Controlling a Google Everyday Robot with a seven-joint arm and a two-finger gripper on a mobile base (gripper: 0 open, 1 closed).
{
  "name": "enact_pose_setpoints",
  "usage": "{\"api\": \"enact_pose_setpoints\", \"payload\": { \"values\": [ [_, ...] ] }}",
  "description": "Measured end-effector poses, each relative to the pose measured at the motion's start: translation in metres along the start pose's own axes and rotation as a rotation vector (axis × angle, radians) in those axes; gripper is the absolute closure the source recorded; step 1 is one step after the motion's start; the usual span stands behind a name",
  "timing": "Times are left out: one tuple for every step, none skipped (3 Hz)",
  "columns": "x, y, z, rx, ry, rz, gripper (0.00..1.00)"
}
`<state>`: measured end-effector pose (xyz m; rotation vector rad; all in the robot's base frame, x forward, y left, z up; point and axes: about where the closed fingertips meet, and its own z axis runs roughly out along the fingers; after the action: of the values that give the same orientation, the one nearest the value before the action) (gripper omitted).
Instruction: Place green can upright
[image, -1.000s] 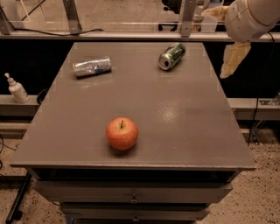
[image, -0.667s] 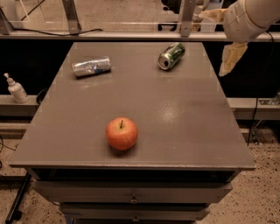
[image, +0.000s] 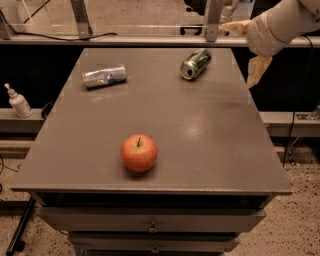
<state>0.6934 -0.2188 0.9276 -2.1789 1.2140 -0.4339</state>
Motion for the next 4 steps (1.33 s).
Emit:
{"api": "enact_pose_setpoints", "payload": {
  "values": [
    [0.004, 0.001, 0.036, 0.001, 0.046, -0.058, 0.00],
    [0.004, 0.002, 0.037, 0.000, 0.044, -0.058, 0.00],
    [0.009, -0.003, 0.037, 0.058, 0.008, -0.026, 0.00],
    [0.016, -0.023, 0.046, 0.166, -0.043, 0.015, 0.00]
  ]
}}
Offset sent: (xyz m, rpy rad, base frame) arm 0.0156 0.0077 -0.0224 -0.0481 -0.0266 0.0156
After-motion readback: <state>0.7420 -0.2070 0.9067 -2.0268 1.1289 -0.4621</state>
